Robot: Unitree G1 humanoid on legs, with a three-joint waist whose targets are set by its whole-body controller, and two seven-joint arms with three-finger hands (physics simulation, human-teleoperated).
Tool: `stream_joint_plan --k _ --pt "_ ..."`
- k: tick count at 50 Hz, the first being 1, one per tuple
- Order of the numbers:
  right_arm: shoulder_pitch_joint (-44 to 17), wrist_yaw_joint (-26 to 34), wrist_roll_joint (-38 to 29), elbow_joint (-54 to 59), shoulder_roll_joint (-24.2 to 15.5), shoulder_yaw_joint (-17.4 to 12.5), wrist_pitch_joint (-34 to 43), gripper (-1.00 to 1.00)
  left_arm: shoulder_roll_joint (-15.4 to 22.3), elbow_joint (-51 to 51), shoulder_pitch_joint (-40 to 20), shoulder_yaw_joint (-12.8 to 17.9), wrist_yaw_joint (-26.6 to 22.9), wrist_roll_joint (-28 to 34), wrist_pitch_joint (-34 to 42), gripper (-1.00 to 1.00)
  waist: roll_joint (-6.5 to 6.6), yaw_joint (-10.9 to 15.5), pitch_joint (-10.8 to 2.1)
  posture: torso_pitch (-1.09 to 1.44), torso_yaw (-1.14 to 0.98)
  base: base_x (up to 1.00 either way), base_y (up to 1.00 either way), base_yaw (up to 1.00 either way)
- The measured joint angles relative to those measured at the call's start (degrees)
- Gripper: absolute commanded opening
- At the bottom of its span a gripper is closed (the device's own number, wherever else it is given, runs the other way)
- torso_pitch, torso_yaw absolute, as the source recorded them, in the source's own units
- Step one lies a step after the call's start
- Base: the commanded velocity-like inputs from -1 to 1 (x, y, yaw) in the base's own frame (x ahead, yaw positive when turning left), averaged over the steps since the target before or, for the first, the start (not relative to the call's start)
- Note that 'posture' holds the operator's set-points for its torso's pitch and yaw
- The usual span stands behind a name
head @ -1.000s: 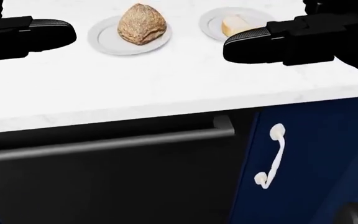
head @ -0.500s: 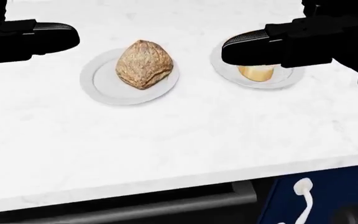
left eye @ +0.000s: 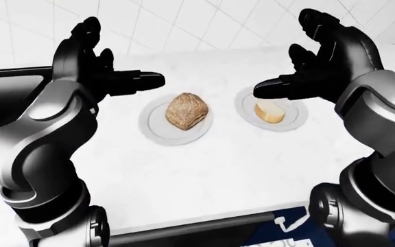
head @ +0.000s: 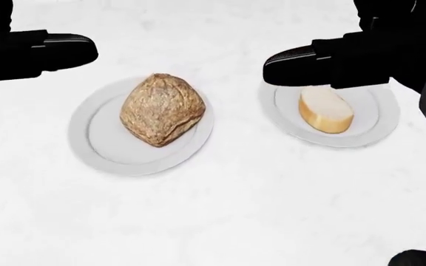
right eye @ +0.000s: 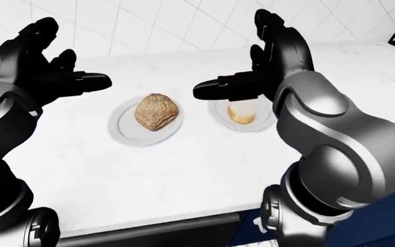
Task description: Place all breads on the cutting board.
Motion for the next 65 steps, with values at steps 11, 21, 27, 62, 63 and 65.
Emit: stream_joint_plan --k 11,21,27,62,63,65 --pt "-0.28 2.78 -3.88 0.68 -0.38 0.98 0.00 1.00 -0.21 0.42 -0.51 -0.39 -0.24 -0.22 -0.17 1.00 -0.31 -0.28 0.08 0.00 0.00 0.00 0.00 0.00" --pt "2.48 6.36 -9.67 4.22 -3.07 4.93 -3.66 1.00 -0.49 -0.08 0.49 -0.59 -0.45 0.14 -0.66 1.00 -0.28 -0.38 -0.01 0.00 0.00 0.00 0.00 0.00" --pt "3.64 8.86 -13.22 5.52 -3.39 7.38 -6.33 1.00 -0.72 -0.08 0.55 -0.71 -0.55 0.26 -0.51 1.00 -0.19 -0.48 -0.14 0.00 0.00 0.00 0.00 0.00" --pt "0.48 22.76 -31.91 32.91 1.92 10.20 -30.06 1.00 -4.27 7.82 -1.84 -4.07 -6.61 10.49 -5.77 1.00 -0.22 -0.40 -1.16 0.00 0.00 0.00 0.00 0.00" --pt "0.72 22.82 -32.10 32.97 2.11 10.38 -30.19 1.00 -4.36 7.51 -1.65 -3.98 -6.62 10.42 -5.59 1.00 -0.21 -0.41 -1.13 0.00 0.00 0.00 0.00 0.00" --pt "1.03 23.04 -32.51 33.36 2.31 10.81 -30.36 1.00 -4.38 7.18 -1.20 -3.87 -6.73 10.37 -5.66 1.00 -0.13 -0.41 -1.12 0.00 0.00 0.00 0.00 0.00"
